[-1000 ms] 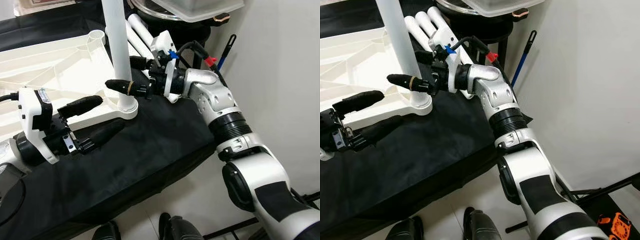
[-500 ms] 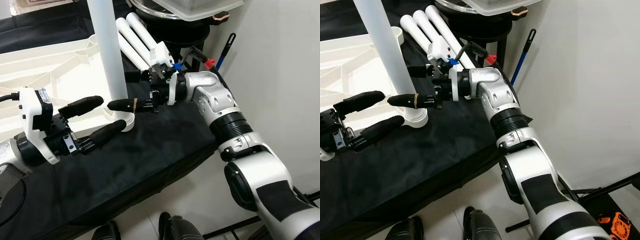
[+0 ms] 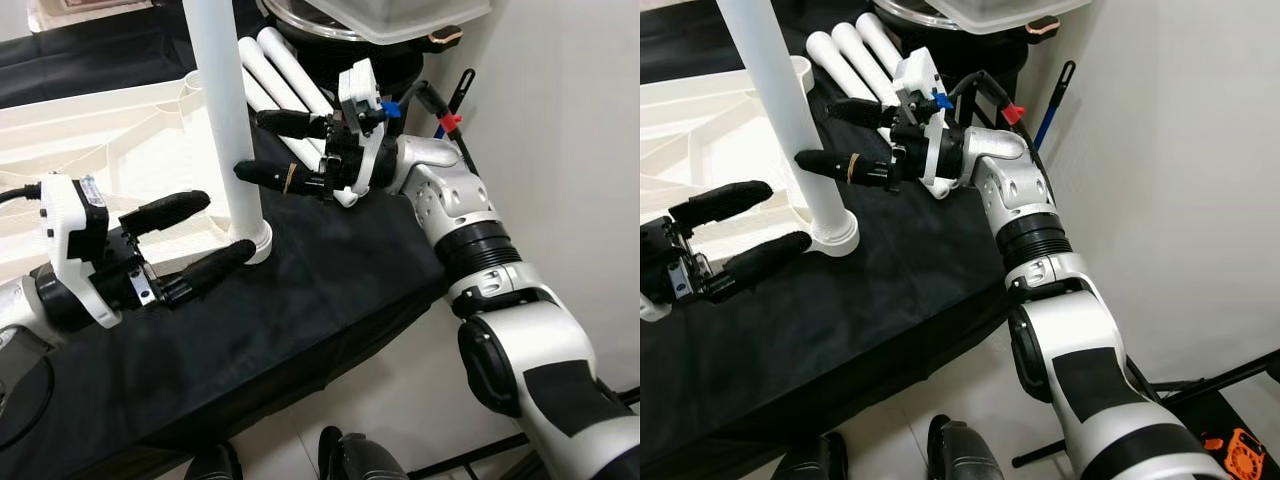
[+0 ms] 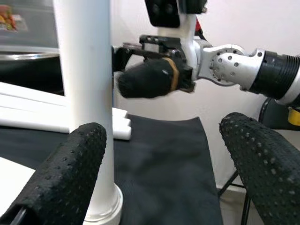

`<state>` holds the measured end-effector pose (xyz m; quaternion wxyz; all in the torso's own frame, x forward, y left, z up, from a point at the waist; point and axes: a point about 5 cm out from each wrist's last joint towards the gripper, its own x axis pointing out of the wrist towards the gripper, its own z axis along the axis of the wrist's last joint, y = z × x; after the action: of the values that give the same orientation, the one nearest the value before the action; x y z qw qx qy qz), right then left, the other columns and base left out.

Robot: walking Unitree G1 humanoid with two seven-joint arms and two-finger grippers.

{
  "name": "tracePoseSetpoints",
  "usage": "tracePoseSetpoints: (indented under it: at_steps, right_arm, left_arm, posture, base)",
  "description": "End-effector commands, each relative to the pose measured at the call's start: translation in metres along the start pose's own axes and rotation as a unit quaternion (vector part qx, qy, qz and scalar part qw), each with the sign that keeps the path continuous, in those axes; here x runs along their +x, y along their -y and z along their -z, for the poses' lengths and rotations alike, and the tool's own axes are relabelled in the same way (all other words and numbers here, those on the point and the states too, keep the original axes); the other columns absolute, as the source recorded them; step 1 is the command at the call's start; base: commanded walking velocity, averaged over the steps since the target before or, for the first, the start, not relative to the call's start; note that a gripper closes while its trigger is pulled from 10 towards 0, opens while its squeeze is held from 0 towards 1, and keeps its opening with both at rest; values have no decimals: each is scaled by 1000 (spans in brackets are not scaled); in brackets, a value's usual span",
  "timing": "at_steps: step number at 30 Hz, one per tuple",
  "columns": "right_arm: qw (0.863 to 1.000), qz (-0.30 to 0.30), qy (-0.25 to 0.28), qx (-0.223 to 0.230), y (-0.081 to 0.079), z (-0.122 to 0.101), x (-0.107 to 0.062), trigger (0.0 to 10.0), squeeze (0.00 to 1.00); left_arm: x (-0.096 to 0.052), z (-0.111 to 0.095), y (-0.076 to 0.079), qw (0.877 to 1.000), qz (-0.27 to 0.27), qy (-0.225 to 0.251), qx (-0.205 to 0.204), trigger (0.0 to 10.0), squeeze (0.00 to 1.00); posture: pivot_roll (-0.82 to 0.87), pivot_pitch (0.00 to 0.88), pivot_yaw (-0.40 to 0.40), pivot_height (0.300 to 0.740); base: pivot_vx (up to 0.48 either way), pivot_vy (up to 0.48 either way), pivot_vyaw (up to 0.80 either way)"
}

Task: Building children table

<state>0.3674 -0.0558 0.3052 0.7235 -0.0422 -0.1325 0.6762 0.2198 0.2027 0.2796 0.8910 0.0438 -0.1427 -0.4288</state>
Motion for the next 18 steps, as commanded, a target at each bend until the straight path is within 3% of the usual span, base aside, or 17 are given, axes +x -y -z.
tracePoseSetpoints:
  at_steps: [1,8,9,10,11,18]
  right_arm:
    - [1000,-25,-5,13,-3,4,3,10000,0]
    - [999,-29,-36,2,-1,10,14,10000,0]
    - [999,-14,-41,-5,1,9,17,4431,0]
    - [999,-3,-43,-10,2,9,19,4431,0]
    - [999,2,-44,-12,3,9,21,0,0]
    - [999,15,-49,-18,5,8,21,0,0]
  left_arm:
    - [-1,1,1,1000,6,-10,5,10000,0]
    - [-3,0,3,1000,3,-12,7,10000,0]
    - [-3,-1,4,1000,2,-12,8,10000,0]
    - [-3,-1,4,1000,1,-13,8,10000,0]
    - [-4,-1,5,1000,1,-13,8,10000,0]
    - [-5,-2,5,1000,-2,-15,8,10000,0]
  posture:
    - [103,201,-71,740]
    - [108,208,-80,740]
    - [112,212,-85,740]
    - [113,213,-85,740]
    - [115,217,-88,740]
    - [116,222,-90,740]
  base:
    - [0,0,0]
    - [0,0,0]
    - [0,0,0]
    - [0,0,0]
    - [0,0,0]
    - [0,0,0]
